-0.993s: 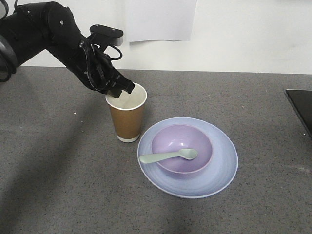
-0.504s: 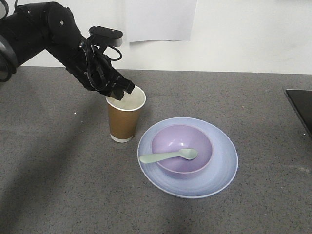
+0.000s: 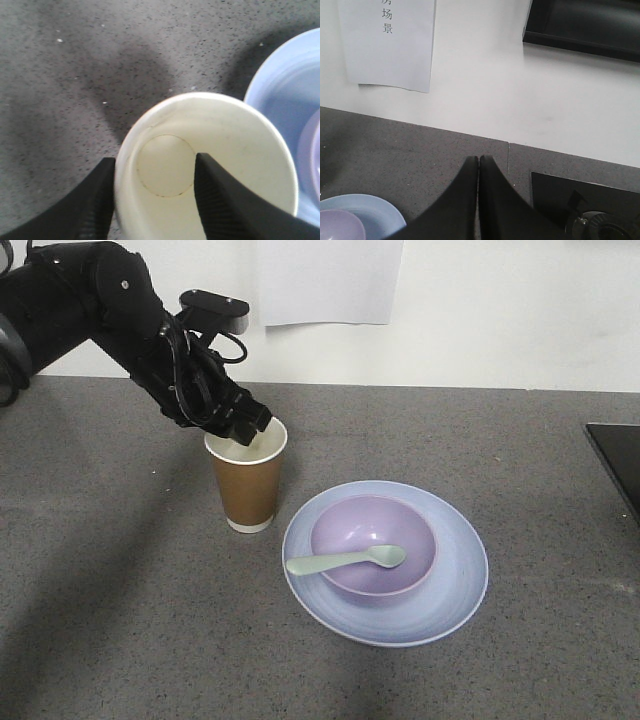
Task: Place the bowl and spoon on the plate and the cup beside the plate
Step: 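Release the cup and raise the left gripper away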
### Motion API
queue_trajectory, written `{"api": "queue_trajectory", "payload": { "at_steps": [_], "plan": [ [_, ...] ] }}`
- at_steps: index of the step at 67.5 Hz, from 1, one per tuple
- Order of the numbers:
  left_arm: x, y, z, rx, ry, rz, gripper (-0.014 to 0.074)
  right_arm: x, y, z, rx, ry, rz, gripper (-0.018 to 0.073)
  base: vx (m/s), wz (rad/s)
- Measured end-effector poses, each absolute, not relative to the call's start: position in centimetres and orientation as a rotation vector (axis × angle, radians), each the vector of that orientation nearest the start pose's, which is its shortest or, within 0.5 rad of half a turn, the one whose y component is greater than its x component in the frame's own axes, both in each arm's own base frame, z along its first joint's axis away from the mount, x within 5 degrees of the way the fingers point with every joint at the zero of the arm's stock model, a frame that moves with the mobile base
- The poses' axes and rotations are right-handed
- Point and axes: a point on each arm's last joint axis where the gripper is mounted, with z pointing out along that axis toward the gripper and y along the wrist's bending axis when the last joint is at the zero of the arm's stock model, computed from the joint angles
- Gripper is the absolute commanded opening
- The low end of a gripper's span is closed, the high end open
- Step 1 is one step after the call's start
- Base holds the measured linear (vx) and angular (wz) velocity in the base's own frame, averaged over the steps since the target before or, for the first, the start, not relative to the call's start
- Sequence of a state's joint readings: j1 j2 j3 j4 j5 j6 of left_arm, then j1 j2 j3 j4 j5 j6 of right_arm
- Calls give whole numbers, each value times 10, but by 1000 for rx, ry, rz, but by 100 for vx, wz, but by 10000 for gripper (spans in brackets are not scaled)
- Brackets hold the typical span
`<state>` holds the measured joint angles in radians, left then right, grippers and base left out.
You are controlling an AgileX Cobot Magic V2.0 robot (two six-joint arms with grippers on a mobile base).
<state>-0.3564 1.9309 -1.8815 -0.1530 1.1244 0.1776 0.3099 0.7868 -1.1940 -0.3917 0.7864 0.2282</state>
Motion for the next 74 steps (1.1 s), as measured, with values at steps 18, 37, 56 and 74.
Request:
{"api": "queue_trajectory", "payload": {
  "at_steps": [18, 37, 56, 74],
  "plan": [
    [386, -153, 357, 631, 2477, -211, 356, 125, 14, 467, -139, 1809, -69, -6, 0, 0],
    [365, -140, 403, 599, 2320, -162, 230, 125, 15, 468, -141, 1795, -65, -6, 0, 0],
    [322, -121, 480, 516, 1986, -137, -8, 126, 17, 476, -160, 1699, -48, -6, 0, 0],
    [297, -111, 510, 478, 1860, -151, -8, 127, 18, 481, -175, 1639, -57, -6, 0, 0]
  ]
}}
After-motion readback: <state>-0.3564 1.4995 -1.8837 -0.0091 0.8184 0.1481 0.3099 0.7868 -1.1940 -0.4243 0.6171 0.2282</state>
